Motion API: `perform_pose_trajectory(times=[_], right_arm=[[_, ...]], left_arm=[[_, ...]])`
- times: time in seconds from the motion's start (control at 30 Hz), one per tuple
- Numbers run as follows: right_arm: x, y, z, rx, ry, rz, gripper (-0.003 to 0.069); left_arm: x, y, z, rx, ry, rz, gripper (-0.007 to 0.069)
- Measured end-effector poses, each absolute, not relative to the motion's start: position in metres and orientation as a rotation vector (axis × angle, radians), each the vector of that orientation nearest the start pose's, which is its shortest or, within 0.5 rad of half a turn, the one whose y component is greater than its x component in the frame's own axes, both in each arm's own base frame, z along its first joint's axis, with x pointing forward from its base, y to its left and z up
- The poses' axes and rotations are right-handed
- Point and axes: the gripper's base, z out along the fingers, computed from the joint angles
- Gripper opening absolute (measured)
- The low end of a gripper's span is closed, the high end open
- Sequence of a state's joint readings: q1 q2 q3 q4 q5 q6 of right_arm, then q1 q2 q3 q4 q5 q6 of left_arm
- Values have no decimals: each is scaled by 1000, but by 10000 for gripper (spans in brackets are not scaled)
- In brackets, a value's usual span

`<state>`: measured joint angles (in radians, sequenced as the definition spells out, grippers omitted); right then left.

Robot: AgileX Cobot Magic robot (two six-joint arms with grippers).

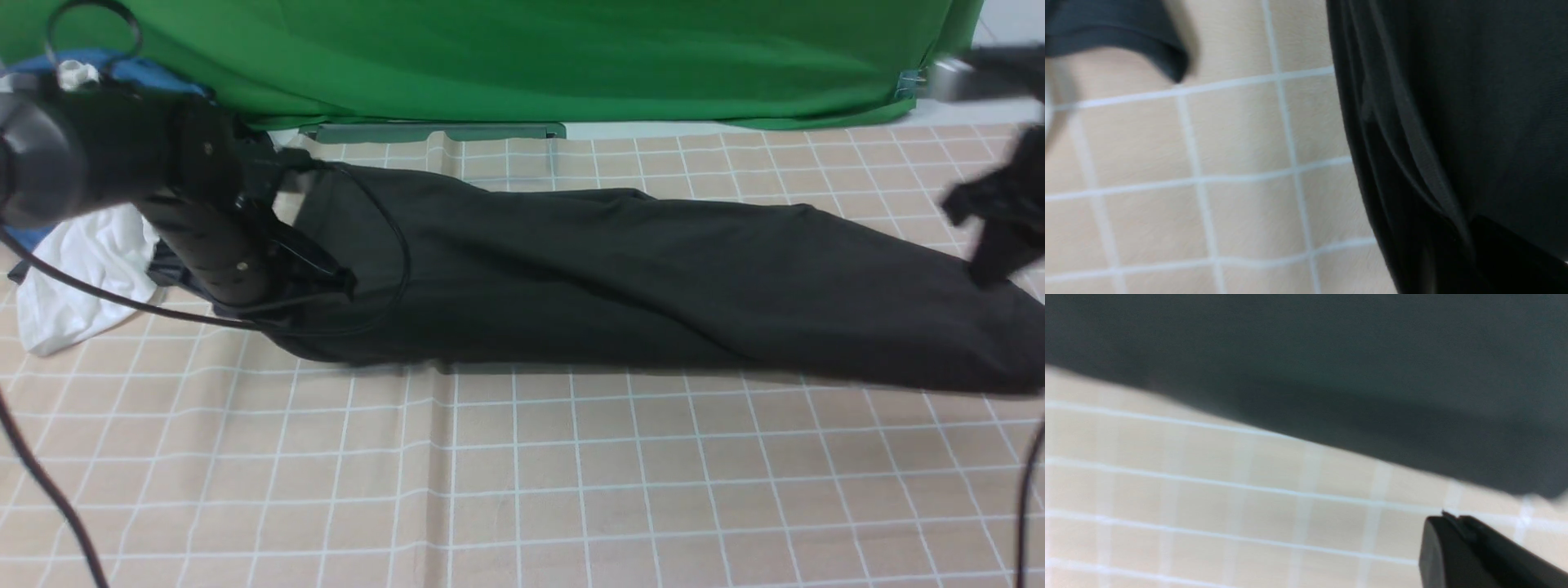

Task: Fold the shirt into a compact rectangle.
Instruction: 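Pull the folded dark garment lengthwise by its ends to straighten it flat on the table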

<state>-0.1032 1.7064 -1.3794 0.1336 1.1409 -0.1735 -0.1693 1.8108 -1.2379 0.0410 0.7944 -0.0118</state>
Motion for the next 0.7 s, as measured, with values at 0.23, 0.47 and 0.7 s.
perform_pose_trajectory(times=[0.23,0.47,0.7], right_arm=[[339,-64,236,197,2908,116,379],[359,-70,193,233,2925,114,540],[367,-70,157,219,3000,170,472]], left_arm=[[349,-55,220,267,2837,44,34],[349,-55,220,268,2839,46,34],[350,-56,220,250,2836,18,34]])
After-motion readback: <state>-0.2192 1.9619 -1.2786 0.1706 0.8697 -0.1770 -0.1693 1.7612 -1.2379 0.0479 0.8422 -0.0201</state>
